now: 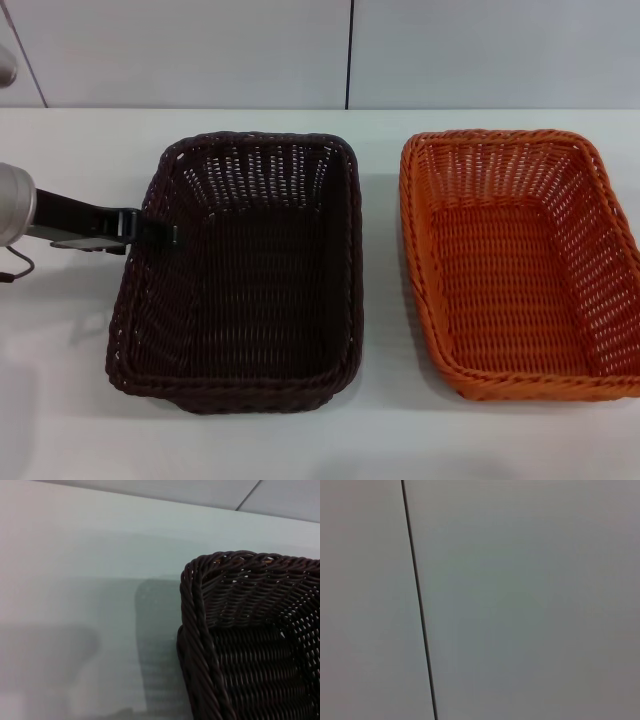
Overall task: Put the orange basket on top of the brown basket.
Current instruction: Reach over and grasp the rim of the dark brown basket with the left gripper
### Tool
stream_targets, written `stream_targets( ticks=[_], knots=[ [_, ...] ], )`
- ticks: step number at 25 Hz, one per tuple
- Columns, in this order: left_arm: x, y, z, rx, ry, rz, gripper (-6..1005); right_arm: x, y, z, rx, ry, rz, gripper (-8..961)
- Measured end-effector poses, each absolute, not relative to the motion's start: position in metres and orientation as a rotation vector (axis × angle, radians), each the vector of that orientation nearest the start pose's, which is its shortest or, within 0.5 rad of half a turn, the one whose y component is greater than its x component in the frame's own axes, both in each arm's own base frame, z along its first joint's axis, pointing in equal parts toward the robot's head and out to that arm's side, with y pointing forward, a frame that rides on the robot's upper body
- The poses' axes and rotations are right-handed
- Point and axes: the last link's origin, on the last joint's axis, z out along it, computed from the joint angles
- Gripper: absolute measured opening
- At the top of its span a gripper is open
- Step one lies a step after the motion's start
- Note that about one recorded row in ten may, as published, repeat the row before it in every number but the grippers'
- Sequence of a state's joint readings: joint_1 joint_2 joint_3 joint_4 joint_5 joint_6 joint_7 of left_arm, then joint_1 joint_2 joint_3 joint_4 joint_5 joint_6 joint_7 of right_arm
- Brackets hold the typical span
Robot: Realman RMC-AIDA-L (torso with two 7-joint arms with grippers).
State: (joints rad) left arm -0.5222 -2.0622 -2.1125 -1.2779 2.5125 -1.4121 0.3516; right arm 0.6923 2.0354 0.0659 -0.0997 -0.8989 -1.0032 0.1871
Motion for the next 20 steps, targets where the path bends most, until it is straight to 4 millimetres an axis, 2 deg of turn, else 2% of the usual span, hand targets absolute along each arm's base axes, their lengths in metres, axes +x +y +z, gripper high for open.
stream_targets(
  ticks=[4, 11, 20],
  knots=[
    [-0.242, 0.376, 0.049, -2.119, -1.528, -0.005, 849, 0.351, 0.402, 0.099, -1.072, 0.653, 0.667, 574],
    [-0.246, 0.375, 0.045, -2.112, -1.545, 0.004, 848, 0.352, 0.402, 0.098, -1.072, 0.656, 0.667, 575],
    [-0.249, 0.372, 0.047, -2.11, -1.544, 0.014, 516, 0.353, 0.4, 0.097, -1.071, 0.66, 0.664, 575]
  ],
)
